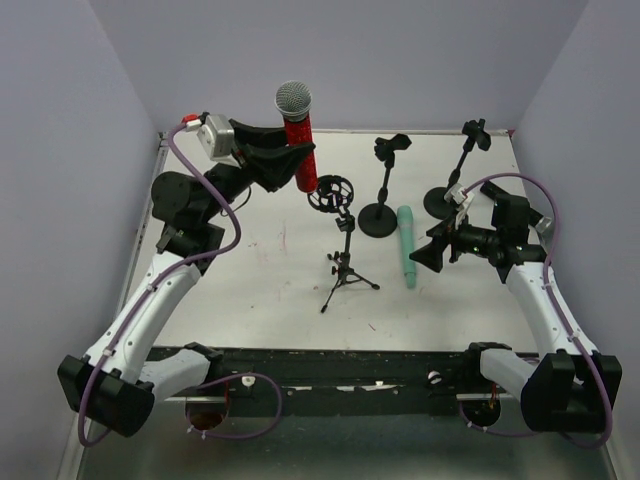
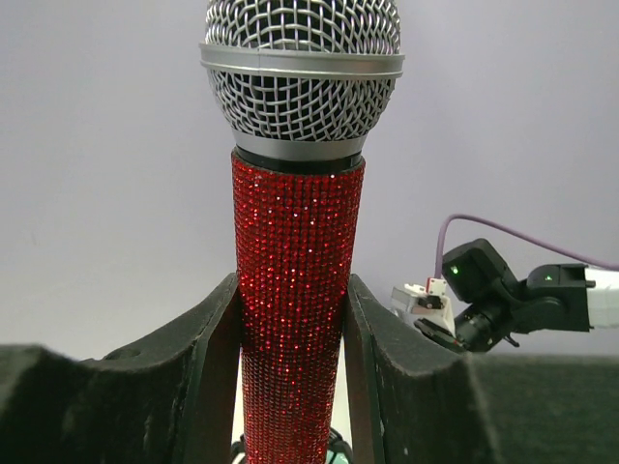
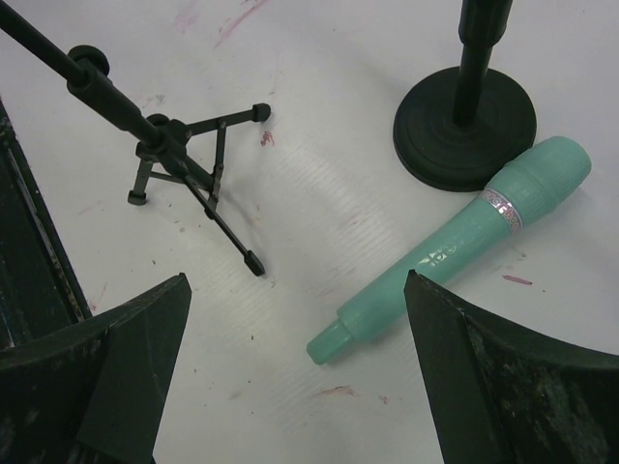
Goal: Attach the microphones to the stand
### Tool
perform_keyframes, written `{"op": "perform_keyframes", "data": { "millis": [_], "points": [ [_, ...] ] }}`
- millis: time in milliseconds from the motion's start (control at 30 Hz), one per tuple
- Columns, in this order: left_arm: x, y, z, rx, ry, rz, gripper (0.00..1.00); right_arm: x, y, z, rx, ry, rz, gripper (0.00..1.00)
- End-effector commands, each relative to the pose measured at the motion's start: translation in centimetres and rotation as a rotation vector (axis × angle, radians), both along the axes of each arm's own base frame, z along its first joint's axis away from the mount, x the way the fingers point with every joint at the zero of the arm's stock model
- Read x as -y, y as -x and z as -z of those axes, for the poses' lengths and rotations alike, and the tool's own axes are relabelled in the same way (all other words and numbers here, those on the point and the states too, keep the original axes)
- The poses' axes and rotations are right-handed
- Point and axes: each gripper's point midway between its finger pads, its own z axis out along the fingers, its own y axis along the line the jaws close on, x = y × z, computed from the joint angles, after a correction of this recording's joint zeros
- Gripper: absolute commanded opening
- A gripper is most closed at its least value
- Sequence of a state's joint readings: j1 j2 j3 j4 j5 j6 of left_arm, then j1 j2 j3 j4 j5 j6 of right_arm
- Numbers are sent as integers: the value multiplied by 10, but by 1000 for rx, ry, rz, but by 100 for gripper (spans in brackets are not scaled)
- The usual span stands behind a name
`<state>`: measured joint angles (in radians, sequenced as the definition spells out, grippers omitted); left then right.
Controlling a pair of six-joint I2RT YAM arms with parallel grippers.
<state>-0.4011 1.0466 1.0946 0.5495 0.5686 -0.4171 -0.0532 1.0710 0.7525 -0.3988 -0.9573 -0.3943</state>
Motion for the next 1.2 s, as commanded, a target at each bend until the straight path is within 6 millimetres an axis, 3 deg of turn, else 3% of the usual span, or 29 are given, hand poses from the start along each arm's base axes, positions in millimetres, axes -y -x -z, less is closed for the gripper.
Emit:
{"op": "perform_keyframes", "data": {
  "millis": [0, 733, 1167],
  "points": [
    [8, -15, -18, 25, 69, 10, 0, 0, -3, -3, 14, 12, -6, 100],
    [34, -57, 27, -88, 69, 29, 0, 2, -6, 7, -19, 21, -3, 100],
    [39, -60, 52, -150, 47, 51, 0, 2, -6, 6, -11, 24, -1, 100]
  ]
}}
